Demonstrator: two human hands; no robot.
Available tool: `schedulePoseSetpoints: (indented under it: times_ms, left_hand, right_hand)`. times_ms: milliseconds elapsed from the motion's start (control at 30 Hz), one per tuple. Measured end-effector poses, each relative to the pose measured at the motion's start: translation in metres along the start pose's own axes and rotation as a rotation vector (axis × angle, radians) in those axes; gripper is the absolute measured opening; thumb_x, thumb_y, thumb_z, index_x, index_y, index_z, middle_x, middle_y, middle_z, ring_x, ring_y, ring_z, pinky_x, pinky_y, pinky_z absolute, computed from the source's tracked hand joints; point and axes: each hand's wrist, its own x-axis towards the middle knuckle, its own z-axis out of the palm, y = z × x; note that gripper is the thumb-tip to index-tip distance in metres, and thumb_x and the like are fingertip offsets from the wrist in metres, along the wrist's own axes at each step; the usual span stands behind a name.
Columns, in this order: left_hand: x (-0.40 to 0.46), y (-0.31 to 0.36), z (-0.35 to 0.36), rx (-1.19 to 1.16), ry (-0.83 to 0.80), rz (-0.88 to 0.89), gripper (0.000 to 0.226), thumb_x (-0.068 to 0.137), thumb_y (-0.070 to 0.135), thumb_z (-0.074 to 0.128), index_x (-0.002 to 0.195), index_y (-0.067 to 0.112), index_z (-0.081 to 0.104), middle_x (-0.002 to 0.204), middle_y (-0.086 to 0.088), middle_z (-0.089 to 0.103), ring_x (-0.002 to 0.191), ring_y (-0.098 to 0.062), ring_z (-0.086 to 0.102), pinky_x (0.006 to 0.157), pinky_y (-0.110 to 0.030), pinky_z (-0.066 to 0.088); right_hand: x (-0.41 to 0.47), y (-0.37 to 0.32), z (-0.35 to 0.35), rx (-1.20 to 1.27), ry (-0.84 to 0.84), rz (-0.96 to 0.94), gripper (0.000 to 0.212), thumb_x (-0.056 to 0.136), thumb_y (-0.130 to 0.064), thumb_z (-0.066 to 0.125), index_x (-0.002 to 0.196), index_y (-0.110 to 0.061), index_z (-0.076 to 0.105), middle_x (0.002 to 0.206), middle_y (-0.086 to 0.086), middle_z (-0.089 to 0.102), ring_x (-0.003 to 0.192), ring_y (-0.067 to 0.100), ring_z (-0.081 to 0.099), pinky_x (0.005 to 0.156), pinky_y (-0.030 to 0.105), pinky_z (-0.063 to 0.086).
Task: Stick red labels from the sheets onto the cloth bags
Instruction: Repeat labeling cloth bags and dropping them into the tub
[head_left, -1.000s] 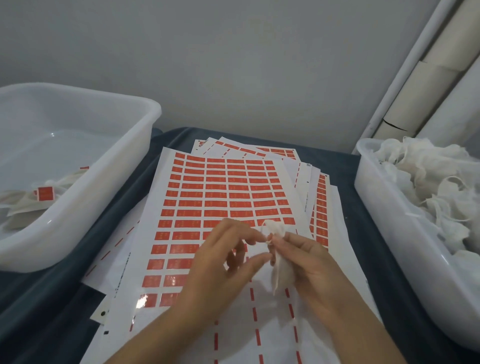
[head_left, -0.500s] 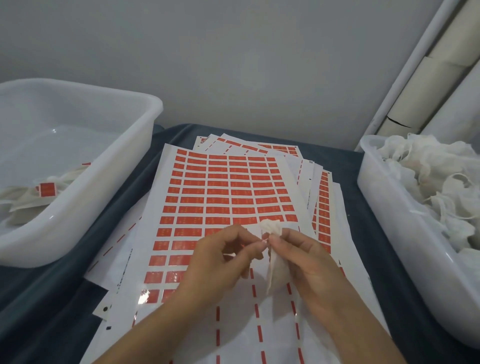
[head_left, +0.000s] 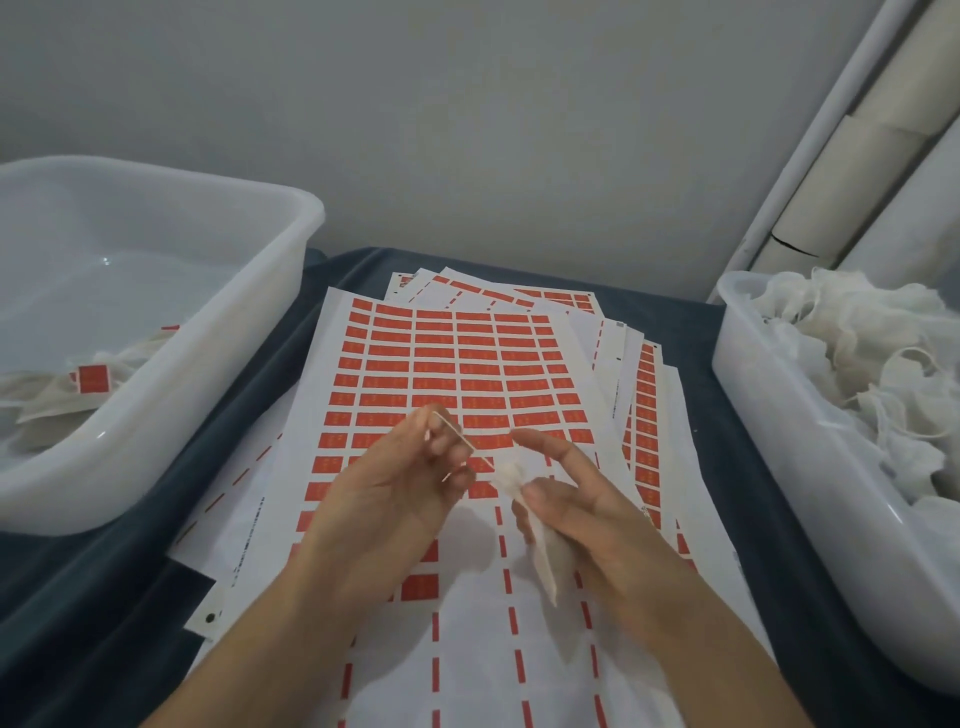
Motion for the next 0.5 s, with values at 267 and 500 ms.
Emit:
schedulePoseSetpoints:
  times_ms: [267, 500]
  left_hand:
    - [-0.011, 0.014, -0.001, 0.309, -0.002, 0.343, 0.037, 0.062, 0.056, 0.075, 0.084, 0.027, 0.072, 0.057, 0.004, 0.056, 0.049, -0.003, 0.041, 0.053, -0.012, 0.036]
    - [-0.001, -0.019, -0.001, 1.587, 0.125, 0.514, 0.031, 0.08, 0.045, 0.053, 0.11, 0.052, 0.053, 0.08, 0.031, 0.047, 0.075, 0.003, 0.05, 0.071, -0.003, 0.041]
  right_hand:
    - [0.005, 0.003, -0.035, -0.422, 0.576, 0.006, 0.031, 0.085, -0.045, 0.056, 0.114, -0.039, 0.052, 0.128, -0.018, 0.054, 0.114, 0.01, 0.055, 0.09, 0.03, 0.048]
    - [0.007, 0.008, -0.05, -0.547, 0.563, 0.182, 0.053, 0.082, -0.042, 0.065, 0.129, -0.032, 0.043, 0.129, -0.006, 0.055, 0.096, 0.011, 0.055, 0.087, 0.037, 0.048]
